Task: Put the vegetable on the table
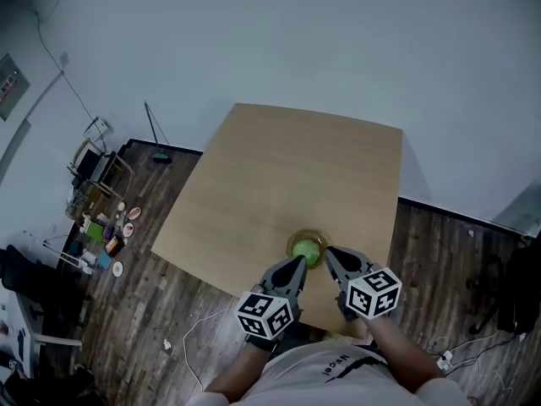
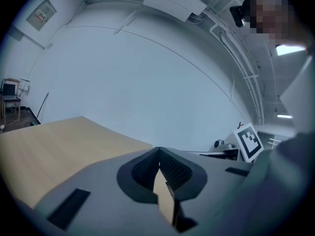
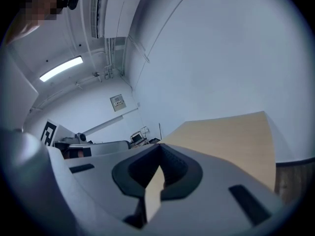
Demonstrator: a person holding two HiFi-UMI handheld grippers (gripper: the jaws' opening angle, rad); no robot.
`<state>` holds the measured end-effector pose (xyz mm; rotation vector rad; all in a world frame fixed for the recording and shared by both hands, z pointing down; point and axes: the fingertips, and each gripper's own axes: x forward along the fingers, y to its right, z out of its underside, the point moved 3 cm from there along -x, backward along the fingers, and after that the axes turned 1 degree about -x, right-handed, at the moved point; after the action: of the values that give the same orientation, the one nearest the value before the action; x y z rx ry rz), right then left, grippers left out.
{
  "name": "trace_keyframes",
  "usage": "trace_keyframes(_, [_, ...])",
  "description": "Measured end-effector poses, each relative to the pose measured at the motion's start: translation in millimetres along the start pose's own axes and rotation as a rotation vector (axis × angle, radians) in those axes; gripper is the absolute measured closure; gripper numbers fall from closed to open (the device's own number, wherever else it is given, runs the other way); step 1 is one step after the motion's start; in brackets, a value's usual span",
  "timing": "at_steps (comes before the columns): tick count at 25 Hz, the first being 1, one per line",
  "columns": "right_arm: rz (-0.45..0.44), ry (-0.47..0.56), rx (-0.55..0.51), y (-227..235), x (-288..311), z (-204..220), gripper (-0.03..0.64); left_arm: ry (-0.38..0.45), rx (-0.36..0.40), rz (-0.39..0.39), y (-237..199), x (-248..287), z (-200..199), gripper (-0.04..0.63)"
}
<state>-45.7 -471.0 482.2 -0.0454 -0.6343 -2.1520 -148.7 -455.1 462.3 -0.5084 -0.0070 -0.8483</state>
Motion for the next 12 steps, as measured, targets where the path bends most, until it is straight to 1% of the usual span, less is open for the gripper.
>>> trace_keyframes(5, [-0.003,0.002,-0.015,-5.6,-5.9,1.2,0.603,0.012,0.013,-0.003,6.5,-3.9,-0.2,0.583])
trace_keyframes(12, [0.002,-0.007,-0.021,-7.2,-8.8,7.0,0.603,0.010,0.011,-0.011,7.7,-6.4,5.5,0.583])
